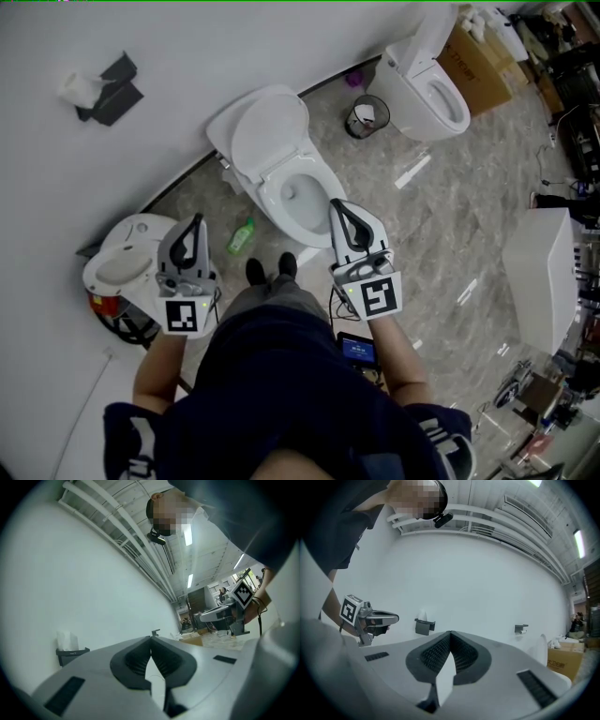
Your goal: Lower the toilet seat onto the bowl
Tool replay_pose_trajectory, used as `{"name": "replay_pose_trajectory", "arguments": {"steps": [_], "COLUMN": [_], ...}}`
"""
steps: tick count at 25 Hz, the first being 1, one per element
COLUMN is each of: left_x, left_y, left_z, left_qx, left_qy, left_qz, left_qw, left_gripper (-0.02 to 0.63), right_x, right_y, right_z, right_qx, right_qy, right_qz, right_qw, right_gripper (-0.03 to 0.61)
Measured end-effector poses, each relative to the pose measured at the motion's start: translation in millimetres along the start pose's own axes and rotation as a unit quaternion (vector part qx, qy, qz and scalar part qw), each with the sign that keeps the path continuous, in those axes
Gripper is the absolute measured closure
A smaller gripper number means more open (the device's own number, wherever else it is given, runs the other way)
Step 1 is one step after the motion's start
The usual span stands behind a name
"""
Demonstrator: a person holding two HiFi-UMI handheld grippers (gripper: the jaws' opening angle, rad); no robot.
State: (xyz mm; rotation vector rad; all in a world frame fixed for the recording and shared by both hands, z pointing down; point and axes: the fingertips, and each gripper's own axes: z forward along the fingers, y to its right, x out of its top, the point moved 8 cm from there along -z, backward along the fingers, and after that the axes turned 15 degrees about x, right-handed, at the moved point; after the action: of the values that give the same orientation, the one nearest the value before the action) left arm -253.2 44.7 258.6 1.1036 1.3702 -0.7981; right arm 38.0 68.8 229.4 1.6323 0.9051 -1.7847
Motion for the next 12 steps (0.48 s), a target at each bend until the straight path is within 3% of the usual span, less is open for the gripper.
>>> {"name": "replay_pose_trajectory", "arguments": {"steps": [12], "left_x": [-3], "left_y": [-11], "left_z": [-2], "left_qx": [0.009], "left_qy": [0.003], "left_qz": [-0.003], "left_qw": [1.0], "left_gripper": [0.589], "right_x": [-2], "right_y": [-1], "right_z": [6], "right_qx": [-0.003], "right_qy": [-0.013], "right_qz": [-0.009], "right_qw": [1.0], "right_gripper": [0.56]}}
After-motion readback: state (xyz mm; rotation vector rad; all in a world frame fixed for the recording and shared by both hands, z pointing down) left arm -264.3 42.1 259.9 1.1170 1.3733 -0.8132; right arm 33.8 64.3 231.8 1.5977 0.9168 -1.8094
